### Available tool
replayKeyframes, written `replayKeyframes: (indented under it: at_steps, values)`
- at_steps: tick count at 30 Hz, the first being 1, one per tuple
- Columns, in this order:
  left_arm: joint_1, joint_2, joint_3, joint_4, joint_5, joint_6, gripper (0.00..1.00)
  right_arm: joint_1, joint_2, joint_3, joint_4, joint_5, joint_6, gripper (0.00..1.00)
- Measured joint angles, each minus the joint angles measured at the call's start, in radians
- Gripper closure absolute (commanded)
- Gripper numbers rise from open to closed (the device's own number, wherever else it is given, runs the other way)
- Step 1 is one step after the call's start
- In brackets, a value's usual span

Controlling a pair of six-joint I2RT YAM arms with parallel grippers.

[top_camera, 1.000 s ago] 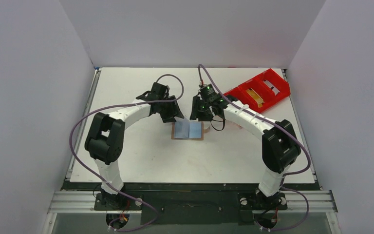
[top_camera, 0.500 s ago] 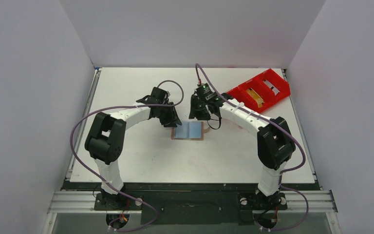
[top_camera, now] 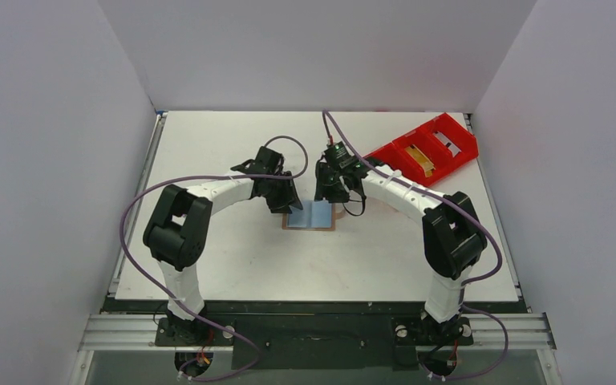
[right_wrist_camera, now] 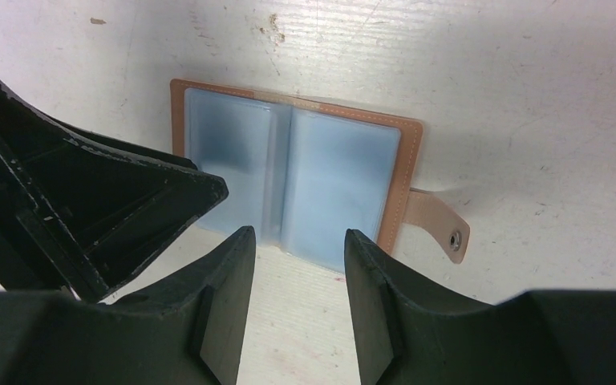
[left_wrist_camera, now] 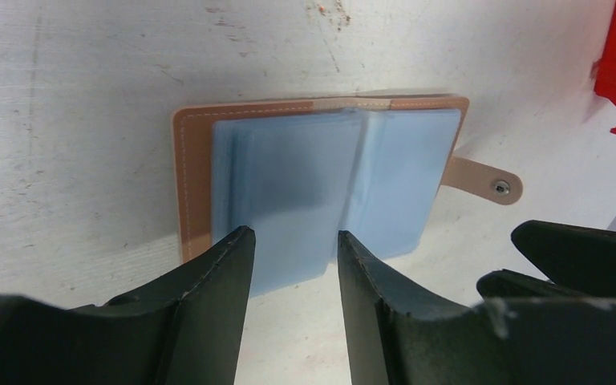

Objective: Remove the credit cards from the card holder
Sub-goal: Remove the credit card from the card holder.

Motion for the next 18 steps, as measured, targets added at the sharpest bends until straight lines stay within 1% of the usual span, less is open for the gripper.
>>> replayKeyframes:
  at_steps: [4,6,10,11,13,18]
  values:
    - [0.001,-0.001,-0.014,-0.003,-0.029,0.003,0.59,-0.004,0.000,-0.014,0.008,-0.002,0.000,0.59]
    - [0.001,-0.002,-0.019,-0.003,-0.032,0.003,0.59,-0.009,0.000,-0.028,0.018,-0.007,0.000,0.61]
    - [0.000,-0.003,-0.019,-0.003,-0.038,0.006,0.61,-0.027,0.000,-0.066,0.034,-0.009,0.000,0.70]
    - [0.000,-0.003,-0.019,-0.003,-0.039,0.007,0.62,-0.032,0.000,-0.072,0.038,-0.009,-0.001,0.77]
    - [-0.002,-0.003,-0.019,-0.003,-0.041,0.011,0.64,-0.040,0.004,-0.085,0.045,-0.009,-0.003,0.84]
    - [-0.012,-0.003,-0.019,-0.005,-0.056,0.015,0.68,-0.054,0.057,-0.094,0.068,-0.008,-0.010,0.88]
